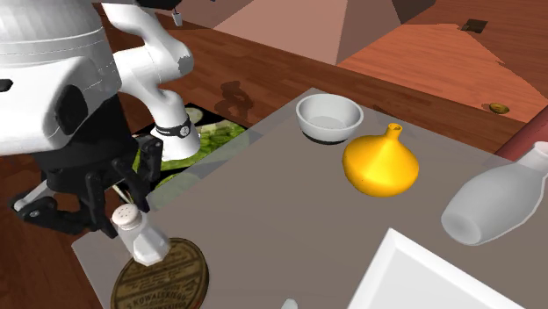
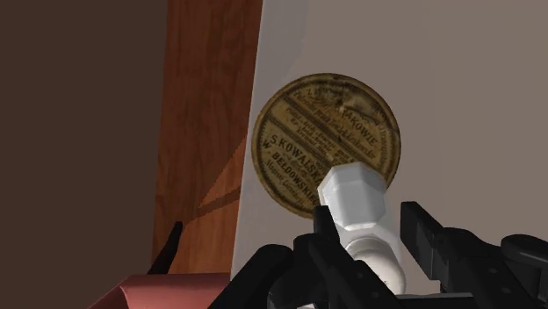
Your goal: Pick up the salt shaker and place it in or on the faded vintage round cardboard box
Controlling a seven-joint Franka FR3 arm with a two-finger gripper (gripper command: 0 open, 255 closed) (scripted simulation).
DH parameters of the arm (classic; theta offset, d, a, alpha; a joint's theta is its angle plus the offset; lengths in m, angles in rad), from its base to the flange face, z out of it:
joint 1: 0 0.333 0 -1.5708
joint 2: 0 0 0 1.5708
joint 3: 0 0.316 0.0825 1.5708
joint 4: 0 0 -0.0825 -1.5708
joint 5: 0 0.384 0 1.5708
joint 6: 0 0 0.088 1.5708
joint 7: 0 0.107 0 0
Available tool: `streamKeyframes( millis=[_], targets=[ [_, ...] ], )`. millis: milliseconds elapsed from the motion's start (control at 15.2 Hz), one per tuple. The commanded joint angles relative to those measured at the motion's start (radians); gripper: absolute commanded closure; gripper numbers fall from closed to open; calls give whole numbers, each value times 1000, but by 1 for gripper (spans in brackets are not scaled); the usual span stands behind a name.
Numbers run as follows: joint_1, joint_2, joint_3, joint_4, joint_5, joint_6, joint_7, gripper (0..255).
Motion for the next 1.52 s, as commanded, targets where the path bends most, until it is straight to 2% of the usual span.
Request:
streamKeyframes(
  millis=[0, 1320, 1452],
  targets=[
    [-26, -12, -29, 2, -4, -6, -57, 255],
    [-33, 62, -40, -194, 2, 261, -39, 255],
    [-33, 62, -40, -194, 2, 261, -39, 255]
  ],
)
